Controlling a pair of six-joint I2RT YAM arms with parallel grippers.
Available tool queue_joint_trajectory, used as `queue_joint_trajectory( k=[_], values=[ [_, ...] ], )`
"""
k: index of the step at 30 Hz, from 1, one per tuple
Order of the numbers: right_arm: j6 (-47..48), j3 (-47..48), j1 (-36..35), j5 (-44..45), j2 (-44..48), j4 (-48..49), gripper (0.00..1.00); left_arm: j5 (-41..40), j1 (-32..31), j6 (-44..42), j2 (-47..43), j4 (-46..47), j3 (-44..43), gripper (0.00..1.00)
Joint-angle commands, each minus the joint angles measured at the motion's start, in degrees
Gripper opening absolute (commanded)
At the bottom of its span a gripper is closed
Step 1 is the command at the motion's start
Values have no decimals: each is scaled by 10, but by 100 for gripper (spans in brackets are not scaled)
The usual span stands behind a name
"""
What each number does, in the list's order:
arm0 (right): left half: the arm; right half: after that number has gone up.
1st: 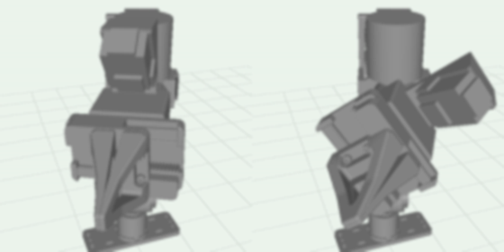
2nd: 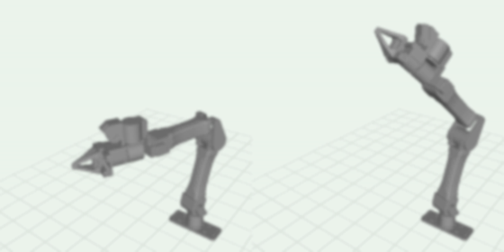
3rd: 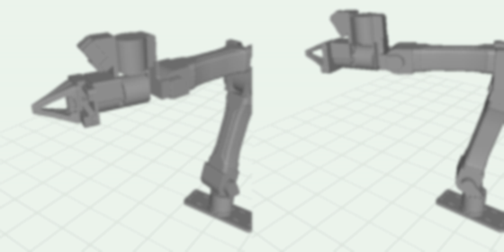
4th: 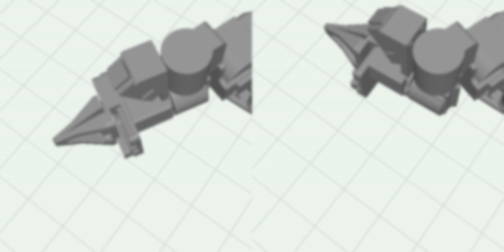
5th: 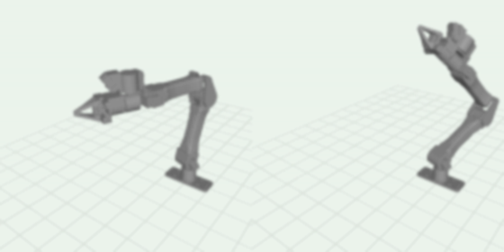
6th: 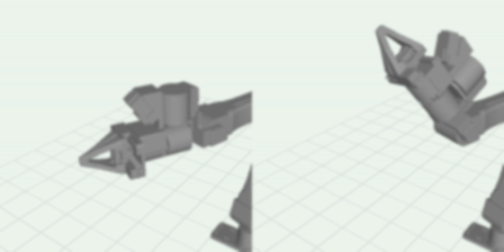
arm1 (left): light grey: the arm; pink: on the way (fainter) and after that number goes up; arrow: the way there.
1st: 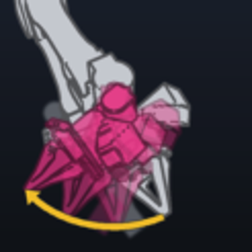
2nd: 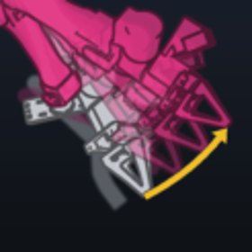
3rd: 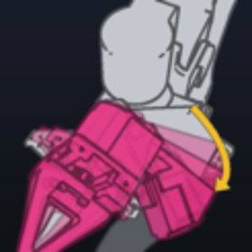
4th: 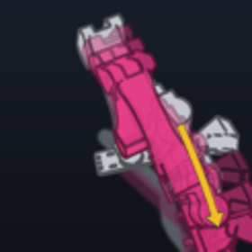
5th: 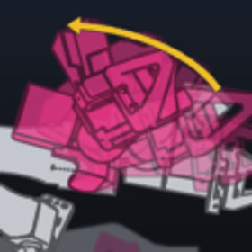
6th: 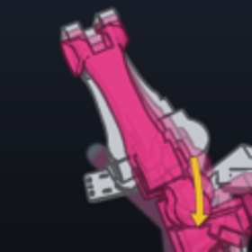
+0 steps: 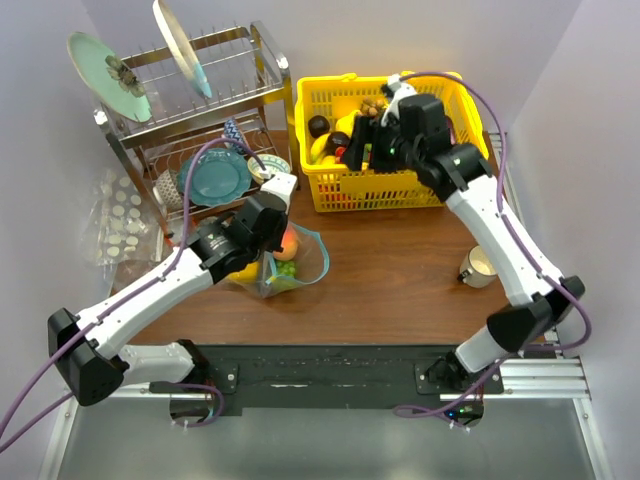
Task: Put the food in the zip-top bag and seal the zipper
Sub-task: Adjust the zipper food storage bag at the center of the board, then pick up the fake fruit from the bin.
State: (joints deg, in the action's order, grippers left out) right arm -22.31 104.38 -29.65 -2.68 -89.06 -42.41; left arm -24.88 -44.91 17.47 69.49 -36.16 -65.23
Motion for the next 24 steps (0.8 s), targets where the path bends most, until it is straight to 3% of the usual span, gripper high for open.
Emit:
queue_joint_trajectory(
  k=[1, 9, 16, 24],
  values=[
    [18, 80, 42, 2, -64, -6, 78, 25, 3, -48, -3, 94, 25, 0],
    [35, 283, 92, 5, -254, -113, 81, 47, 3, -57, -39, 174, 86, 0],
    [46, 316, 100, 17, -335, -116, 88, 42, 3, -66, -86, 202, 130, 0],
    [46, 319, 102, -11, -393, -102, 80, 13, 4, -67, -106, 210, 141, 0]
  ],
)
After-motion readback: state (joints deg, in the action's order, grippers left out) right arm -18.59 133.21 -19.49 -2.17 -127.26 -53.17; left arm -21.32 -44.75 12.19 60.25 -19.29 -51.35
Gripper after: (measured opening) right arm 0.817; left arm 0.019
